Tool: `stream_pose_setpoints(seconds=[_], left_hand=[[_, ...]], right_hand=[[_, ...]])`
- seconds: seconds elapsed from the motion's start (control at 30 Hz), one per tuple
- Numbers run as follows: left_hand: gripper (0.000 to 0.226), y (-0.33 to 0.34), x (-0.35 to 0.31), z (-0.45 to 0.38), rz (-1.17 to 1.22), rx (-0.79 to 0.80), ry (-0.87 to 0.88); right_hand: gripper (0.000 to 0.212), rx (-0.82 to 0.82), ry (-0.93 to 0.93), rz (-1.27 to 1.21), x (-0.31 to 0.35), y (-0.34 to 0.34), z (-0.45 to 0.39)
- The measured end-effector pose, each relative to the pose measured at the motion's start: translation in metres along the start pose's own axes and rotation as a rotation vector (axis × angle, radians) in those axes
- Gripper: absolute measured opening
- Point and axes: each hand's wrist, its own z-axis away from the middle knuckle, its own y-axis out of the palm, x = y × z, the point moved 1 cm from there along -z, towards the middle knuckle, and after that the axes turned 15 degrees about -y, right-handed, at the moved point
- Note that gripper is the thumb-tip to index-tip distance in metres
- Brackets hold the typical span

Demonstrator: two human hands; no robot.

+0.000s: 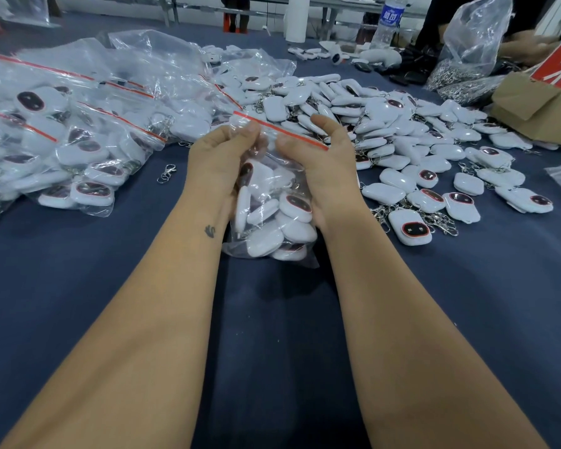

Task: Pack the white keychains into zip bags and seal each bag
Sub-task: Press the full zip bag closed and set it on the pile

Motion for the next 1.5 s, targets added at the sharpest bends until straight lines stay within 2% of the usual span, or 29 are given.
stream_pose_setpoints(seconds=[0.2, 0.33, 0.5, 0.67, 0.8, 0.9, 1.0, 1.13, 1.23, 1.3, 1.4, 1.5], left_hand=[[0.01, 0.001, 0.004, 0.002, -0.094, 0.097, 0.01], [0.009, -0.002, 0.006, 0.0, -0.134, 0.052, 0.044], [0.019, -0.003, 0.003, -0.001, -0.128, -0.035, 0.078], [0.033, -0.002, 0.0, -0.008, -0.123, -0.129, 0.036], [0.031, -0.003, 0.0, -0.008, -0.149, -0.188, 0.071], [0.045, -0.004, -0.001, -0.011, -0.136, -0.265, 0.047], [0.052, -0.004, 0.0, -0.012, -0.126, -0.204, 0.031], [0.062, -0.003, 0.003, -0.01, -0.205, -0.161, 0.108], [0.041, -0.001, -0.001, -0.007, -0.191, -0.115, 0.082], [0.035, -0.002, -0.003, -0.004, -0.229, -0.092, 0.023], [0.03, 0.0, -0.003, 0.002, -0.421, -0.022, -0.051], [0.029, 0.003, -0.003, 0.008, -0.639, -0.084, 0.002]], right_hand=[[0.055, -0.021, -0.026, -0.039, 0.003, 0.001, 0.004], [0.052, -0.003, -0.03, 0.02, 0.003, 0.002, 0.003], [0.041, -0.04, 0.04, -0.054, 0.004, -0.003, -0.001], [0.042, -0.089, -0.032, -0.008, 0.002, -0.003, -0.001], [0.04, -0.069, 0.042, -0.04, 0.004, -0.003, -0.003], [0.044, -0.083, 0.048, -0.083, 0.004, -0.002, -0.004], [0.056, -0.107, 0.0, -0.101, 0.003, 0.0, -0.001], [0.054, -0.108, -0.033, -0.068, 0.002, -0.001, 0.0], [0.052, -0.107, -0.052, -0.17, 0.006, -0.001, 0.003], [0.051, -0.127, -0.07, -0.256, 0.008, -0.001, 0.004], [0.05, -0.154, -0.108, -0.29, 0.011, -0.003, 0.004], [0.05, -0.153, -0.083, -0.22, 0.014, -0.003, 0.002]])
